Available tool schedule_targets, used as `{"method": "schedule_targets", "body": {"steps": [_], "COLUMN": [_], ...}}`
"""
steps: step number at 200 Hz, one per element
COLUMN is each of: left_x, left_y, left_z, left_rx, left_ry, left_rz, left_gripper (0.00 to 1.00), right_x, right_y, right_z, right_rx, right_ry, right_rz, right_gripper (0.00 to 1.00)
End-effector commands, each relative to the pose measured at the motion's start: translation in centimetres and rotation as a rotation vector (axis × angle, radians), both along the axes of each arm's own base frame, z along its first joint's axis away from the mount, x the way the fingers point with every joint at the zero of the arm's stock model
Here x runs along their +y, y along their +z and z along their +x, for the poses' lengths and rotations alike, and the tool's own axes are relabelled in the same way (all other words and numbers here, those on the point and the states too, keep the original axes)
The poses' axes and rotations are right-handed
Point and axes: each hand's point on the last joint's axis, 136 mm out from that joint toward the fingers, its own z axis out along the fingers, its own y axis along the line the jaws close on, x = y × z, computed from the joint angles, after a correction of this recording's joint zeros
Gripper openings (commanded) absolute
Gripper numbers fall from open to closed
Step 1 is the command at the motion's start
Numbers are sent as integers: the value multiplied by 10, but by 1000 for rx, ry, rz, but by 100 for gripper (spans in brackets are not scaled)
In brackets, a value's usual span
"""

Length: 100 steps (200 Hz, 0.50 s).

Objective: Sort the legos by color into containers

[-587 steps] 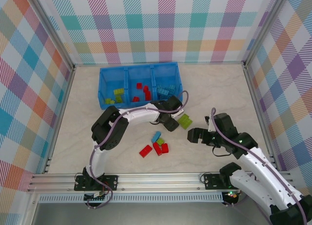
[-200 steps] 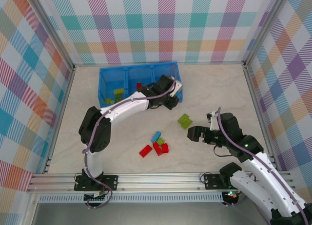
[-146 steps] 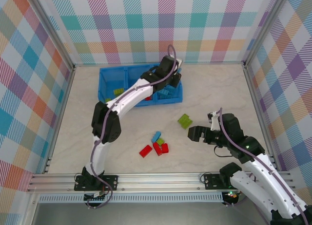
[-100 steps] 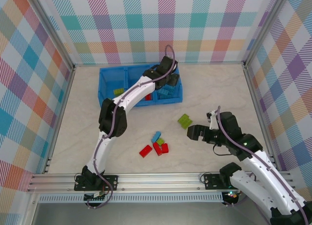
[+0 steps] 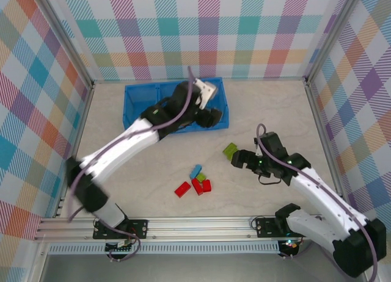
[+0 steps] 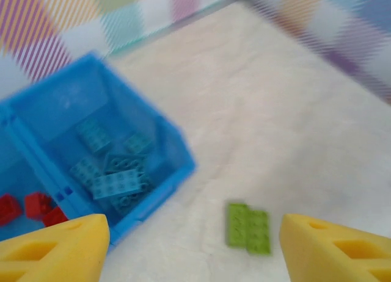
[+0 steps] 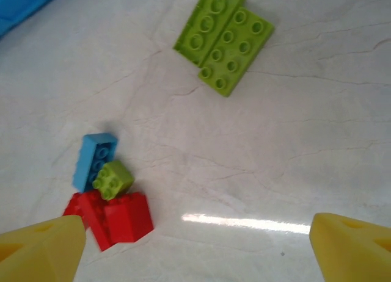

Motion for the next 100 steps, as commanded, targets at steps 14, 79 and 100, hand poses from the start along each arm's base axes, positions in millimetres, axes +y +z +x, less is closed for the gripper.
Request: {"method": "schedule_targets", "body": {"steps": [14,79,100], "left_x": [29,83,90], "left_y": [-13,-76,-85], "left_z": [-96,-156,-151], "left_rx": [-235,-393,-376], "left_ry": [-367,-554,-540], "left_rz": [194,348,420], "left_gripper": [83,100,100], "right_x": [3,18,24], "right_y": [-8,-55,-68], "right_z": [40,87,93], "right_rx": [-27,-25,-10], "right_ry": [-49,53,105], "right_rz": [-97,-379,-420], "right_gripper": [90,90,92]}}
